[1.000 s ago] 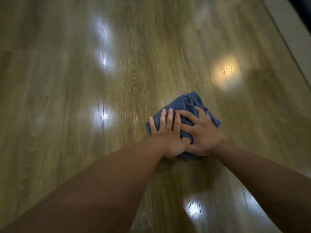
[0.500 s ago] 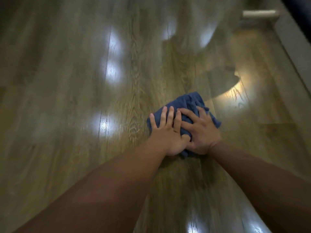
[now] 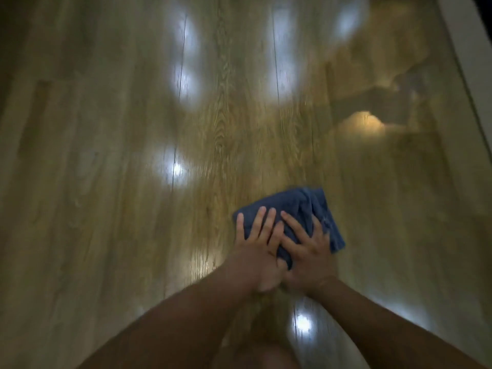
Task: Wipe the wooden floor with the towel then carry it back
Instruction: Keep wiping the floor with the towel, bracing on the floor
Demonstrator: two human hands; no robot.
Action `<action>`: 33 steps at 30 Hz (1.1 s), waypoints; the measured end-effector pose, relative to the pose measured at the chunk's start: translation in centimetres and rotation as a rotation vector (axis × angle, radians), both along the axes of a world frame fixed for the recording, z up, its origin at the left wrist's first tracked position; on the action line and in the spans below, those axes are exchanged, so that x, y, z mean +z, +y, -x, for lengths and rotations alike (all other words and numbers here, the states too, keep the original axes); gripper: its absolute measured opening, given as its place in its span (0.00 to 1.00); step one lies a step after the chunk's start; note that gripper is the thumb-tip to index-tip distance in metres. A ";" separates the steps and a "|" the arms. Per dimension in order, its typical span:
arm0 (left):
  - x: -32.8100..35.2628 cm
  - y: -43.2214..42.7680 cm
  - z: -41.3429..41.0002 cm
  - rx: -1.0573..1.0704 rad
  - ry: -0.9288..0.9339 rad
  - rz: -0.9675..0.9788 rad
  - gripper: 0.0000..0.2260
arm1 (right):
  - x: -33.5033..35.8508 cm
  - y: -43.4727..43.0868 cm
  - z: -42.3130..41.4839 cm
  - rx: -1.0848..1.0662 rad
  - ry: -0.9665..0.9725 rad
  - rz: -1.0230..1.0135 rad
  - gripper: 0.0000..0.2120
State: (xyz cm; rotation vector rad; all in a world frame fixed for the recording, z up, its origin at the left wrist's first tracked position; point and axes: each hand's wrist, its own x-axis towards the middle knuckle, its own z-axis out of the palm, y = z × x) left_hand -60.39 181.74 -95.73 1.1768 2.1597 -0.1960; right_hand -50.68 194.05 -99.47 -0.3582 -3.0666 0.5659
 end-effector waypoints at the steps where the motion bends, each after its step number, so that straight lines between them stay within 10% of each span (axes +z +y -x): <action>1: -0.3 0.4 0.6 0.002 -0.019 0.016 0.34 | 0.1 0.0 0.2 -0.017 -0.008 0.002 0.33; 20: 0.5 -10.1 -8.0 -0.013 0.145 -0.205 0.33 | 0.8 -10.5 -7.5 -0.168 -0.086 -0.070 0.35; 26: 2.2 -30.9 -16.7 -0.359 0.110 -0.387 0.19 | 1.4 -26.5 -22.3 0.311 -0.053 0.040 0.28; 30: 1.9 -33.9 -19.7 -0.200 0.099 -0.312 0.18 | 1.4 -25.8 -21.6 0.743 -0.099 0.048 0.30; 33: 1.0 -29.2 -22.5 -0.071 0.029 -0.387 0.17 | 1.5 -20.3 -22.8 0.638 0.002 -0.060 0.24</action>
